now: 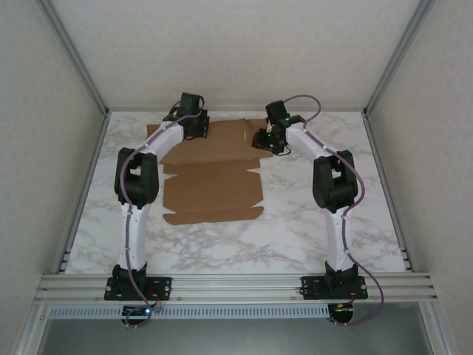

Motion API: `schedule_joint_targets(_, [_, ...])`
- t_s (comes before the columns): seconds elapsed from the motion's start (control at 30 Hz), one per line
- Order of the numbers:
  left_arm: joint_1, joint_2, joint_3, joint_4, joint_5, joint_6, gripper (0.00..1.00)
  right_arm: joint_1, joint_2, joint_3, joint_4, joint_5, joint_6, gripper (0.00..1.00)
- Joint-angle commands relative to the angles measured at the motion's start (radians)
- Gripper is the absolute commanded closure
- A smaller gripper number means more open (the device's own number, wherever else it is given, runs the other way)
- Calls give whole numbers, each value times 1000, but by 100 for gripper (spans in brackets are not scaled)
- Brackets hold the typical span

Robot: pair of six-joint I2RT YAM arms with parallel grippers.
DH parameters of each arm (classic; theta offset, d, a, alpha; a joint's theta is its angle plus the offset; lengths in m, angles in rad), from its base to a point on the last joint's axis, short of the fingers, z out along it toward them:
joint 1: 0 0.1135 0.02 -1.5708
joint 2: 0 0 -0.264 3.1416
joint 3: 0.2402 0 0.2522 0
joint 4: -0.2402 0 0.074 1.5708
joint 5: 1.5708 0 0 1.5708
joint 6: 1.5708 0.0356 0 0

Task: Fold the paper box

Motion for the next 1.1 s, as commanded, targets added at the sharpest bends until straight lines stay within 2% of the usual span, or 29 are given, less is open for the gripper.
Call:
schedule_joint_targets(0.0, [1,5,19,-45,2,4,100,23,13,13,-100,2,20,48])
schedule_joint_targets(0.27, [3,-22,-32,3,19,-29,100,32,-66,-210,48,-112,46,50])
schedule_joint_targets(0.53, [3,-59,-86,45,22,-49,100,31,-70,-259,131,-181,68,49])
schedule_joint_targets(0.73, [3,-77,-108,57,22,-50,100,33,-97,-277,203,-266,103,53])
schedule_joint_targets(1.07, [3,-82,-109,65,24,-53,100,57,-138,-305,212,-291,104,59])
